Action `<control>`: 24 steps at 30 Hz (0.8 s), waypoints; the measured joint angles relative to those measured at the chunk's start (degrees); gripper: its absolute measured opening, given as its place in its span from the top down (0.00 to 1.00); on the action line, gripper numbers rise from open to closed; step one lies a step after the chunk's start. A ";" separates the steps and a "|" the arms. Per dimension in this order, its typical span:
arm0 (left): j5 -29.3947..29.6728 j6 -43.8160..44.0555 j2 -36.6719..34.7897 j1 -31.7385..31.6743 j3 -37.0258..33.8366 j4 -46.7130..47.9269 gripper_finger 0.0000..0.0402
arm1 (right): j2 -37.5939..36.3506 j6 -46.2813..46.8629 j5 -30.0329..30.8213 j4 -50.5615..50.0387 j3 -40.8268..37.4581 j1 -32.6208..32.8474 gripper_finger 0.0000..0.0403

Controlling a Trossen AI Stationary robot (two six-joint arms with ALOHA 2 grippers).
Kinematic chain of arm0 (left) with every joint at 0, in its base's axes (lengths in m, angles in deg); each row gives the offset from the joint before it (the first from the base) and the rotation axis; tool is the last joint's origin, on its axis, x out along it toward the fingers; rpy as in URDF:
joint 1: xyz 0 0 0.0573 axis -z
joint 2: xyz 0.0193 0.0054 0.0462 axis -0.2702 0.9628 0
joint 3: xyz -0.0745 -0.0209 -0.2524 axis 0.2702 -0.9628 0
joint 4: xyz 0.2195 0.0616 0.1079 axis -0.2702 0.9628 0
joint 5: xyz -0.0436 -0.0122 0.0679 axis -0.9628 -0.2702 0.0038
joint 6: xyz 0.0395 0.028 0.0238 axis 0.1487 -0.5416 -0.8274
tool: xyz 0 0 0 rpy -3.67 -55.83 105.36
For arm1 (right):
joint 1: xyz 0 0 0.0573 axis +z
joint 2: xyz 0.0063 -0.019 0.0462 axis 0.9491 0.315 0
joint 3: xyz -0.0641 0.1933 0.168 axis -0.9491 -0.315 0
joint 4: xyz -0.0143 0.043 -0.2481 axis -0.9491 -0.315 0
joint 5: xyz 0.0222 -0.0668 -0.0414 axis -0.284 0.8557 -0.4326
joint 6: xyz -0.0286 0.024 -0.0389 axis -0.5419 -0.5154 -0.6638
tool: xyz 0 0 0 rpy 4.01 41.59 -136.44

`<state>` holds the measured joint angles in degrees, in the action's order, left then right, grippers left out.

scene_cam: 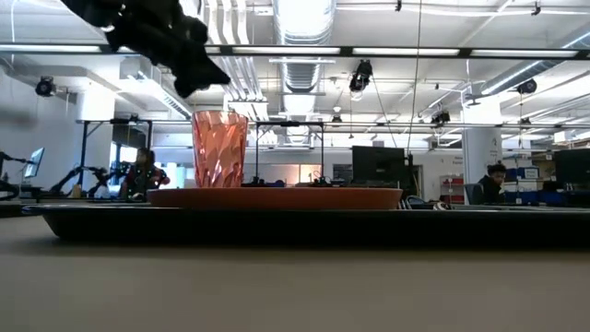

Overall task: Pick and place plate/cup/fork/spoon on tray
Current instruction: Adjust the black table tray

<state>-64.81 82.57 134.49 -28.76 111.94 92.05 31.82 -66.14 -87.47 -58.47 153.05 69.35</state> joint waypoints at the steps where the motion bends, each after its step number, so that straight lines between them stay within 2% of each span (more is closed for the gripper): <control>1: -0.29 -0.02 1.31 -0.21 0.00 -0.88 1.00 | 0.00 -0.01 0.00 0.00 0.00 0.34 0.98; 6: -0.08 -0.03 8.77 -1.80 0.86 -7.57 1.00 | 0.00 -0.01 -0.11 0.00 0.00 1.78 0.98; 15: -1.08 -1.36 22.75 -3.12 4.17 -7.51 1.00 | 0.00 -0.03 -0.07 0.02 0.00 4.16 0.98; 21: -1.23 -1.53 26.72 -3.15 5.44 -7.78 1.00 | 0.00 -0.01 -0.04 0.04 0.02 5.12 0.98; 24: -5.39 -1.66 25.26 -3.14 5.29 -7.37 1.00 | 0.00 -0.01 -0.07 0.04 0.02 5.18 0.98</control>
<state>-70.21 80.91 159.75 -31.90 117.23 84.68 31.82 -66.15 -87.54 -58.43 153.07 74.54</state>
